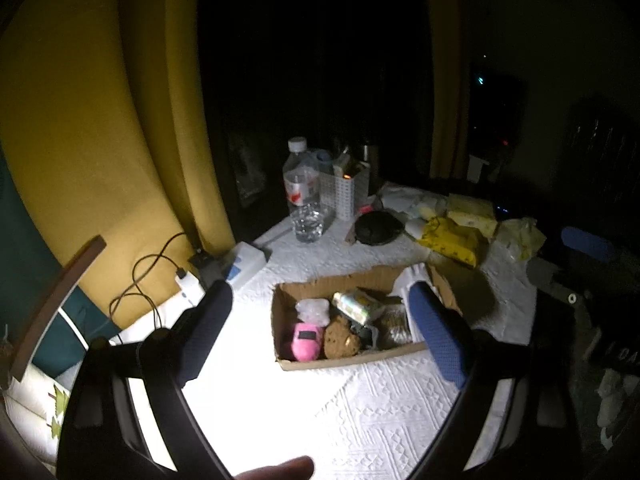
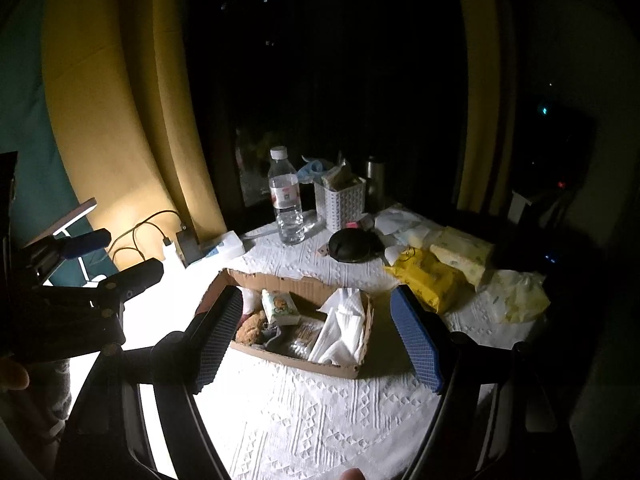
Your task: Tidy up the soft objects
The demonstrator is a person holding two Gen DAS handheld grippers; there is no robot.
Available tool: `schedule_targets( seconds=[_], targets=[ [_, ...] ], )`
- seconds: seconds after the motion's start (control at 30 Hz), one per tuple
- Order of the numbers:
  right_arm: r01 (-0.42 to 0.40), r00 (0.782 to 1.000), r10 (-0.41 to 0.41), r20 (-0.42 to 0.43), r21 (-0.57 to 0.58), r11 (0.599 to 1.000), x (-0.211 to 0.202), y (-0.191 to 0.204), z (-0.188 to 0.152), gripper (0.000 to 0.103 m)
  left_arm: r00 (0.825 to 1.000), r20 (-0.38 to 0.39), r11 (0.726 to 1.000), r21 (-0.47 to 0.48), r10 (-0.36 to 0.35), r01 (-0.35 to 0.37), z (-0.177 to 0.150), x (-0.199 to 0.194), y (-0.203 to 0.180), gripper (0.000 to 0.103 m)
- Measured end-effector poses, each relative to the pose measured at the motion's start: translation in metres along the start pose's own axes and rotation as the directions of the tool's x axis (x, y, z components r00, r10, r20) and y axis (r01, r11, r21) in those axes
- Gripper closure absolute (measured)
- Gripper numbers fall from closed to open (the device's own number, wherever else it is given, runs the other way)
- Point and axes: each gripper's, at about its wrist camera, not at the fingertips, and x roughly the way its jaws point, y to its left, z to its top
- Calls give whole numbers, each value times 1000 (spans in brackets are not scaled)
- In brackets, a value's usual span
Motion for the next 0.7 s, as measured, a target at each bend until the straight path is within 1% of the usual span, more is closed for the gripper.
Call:
schedule_targets(
  seconds=[0.1,0.2,0.57,0.7],
  targets=[
    [-1,1000,1,0,-2,1000,0,1,1,24,1000,4,1000,3,-14,14,2,-2,0,12],
    [-7,1000,7,12,-5,1000,-3,2,2,24,1000,7,1000,14,-12,12,3,-4,-1,12],
    [-6,1000,6,31,5,1000,-8,-1,2,24,1000,16,1000,4,-11,11,2,-10,0,12],
    [-7,999,6,41,28,1000,-11,-2,3,24,1000,25,1000,0,-19,19,2,-13,0,12]
  ],
)
